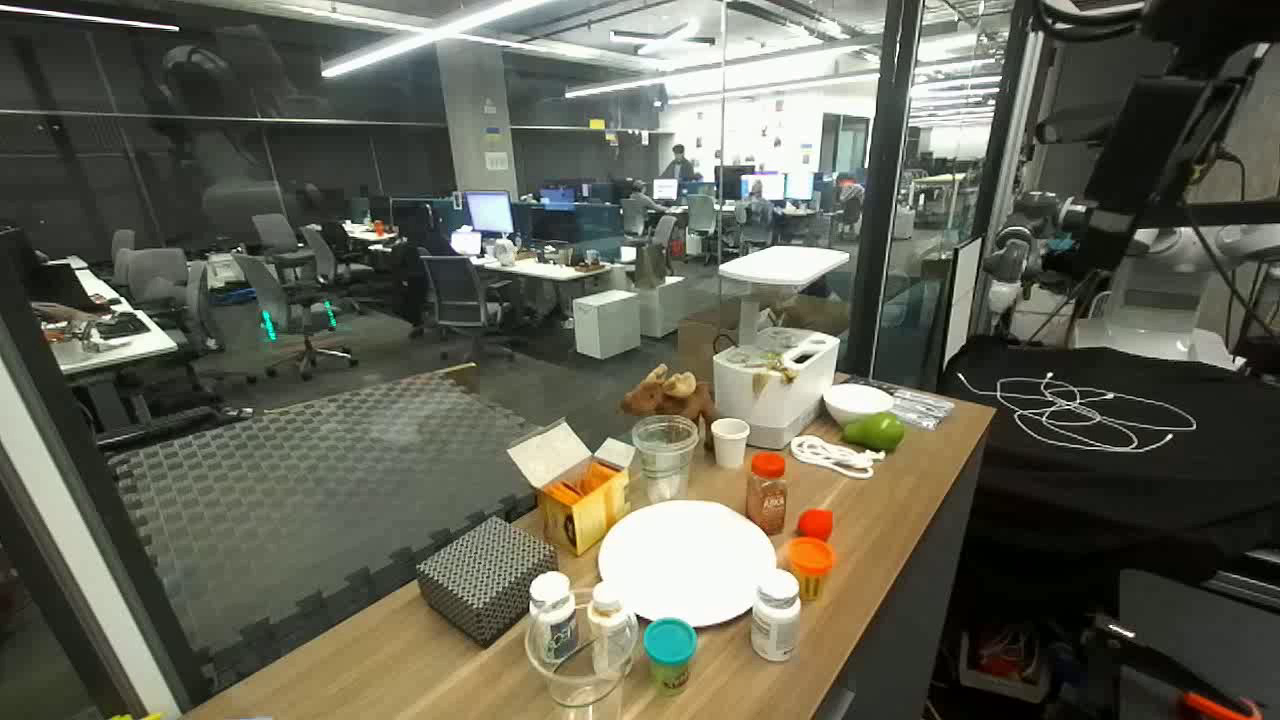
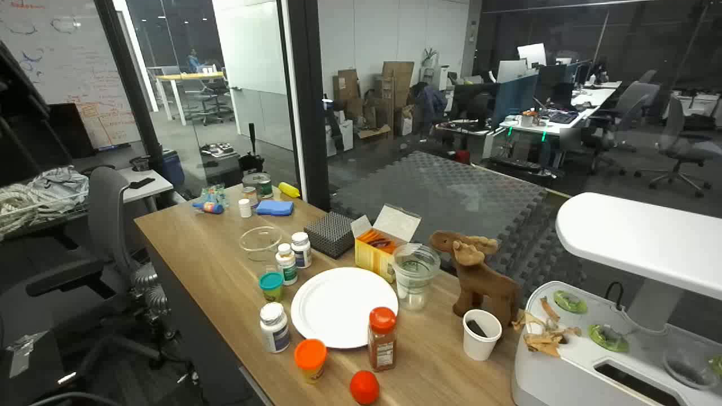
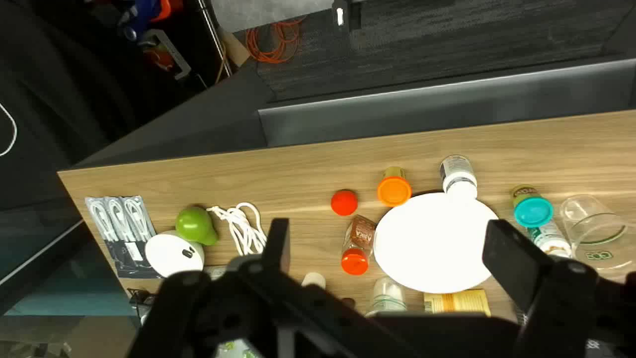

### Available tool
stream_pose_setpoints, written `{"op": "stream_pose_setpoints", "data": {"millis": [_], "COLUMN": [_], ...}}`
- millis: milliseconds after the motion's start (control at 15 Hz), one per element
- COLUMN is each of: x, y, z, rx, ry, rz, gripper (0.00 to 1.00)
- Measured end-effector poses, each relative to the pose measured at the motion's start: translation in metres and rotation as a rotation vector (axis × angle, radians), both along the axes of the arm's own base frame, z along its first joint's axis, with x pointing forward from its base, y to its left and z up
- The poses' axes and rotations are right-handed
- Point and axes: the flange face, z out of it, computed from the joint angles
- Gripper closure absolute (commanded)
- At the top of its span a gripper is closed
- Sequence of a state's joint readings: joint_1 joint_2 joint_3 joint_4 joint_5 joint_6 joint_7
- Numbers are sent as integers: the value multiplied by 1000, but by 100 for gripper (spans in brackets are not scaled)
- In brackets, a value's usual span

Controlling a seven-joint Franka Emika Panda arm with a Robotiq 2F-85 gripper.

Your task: Put the left clear cup in the clear cup near the moose, then put the bottles and orange plushie surrounding the white plate on the white plate

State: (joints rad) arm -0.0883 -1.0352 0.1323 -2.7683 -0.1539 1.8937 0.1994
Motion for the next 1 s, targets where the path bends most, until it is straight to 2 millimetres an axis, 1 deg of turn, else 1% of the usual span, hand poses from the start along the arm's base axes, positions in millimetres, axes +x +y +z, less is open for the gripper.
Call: {"op": "stream_pose_setpoints", "data": {"millis": [533, 667, 800, 1000], "x": [0, 2, 10, 36], "y": [0, 0, 1, 14], "z": [1, -2, -11, -33], "rx": [0, 4, 11, 30], "ry": [-1, 8, 23, 35], "rz": [0, 1, 2, -8], "gripper": [0, 0, 0, 0]}}
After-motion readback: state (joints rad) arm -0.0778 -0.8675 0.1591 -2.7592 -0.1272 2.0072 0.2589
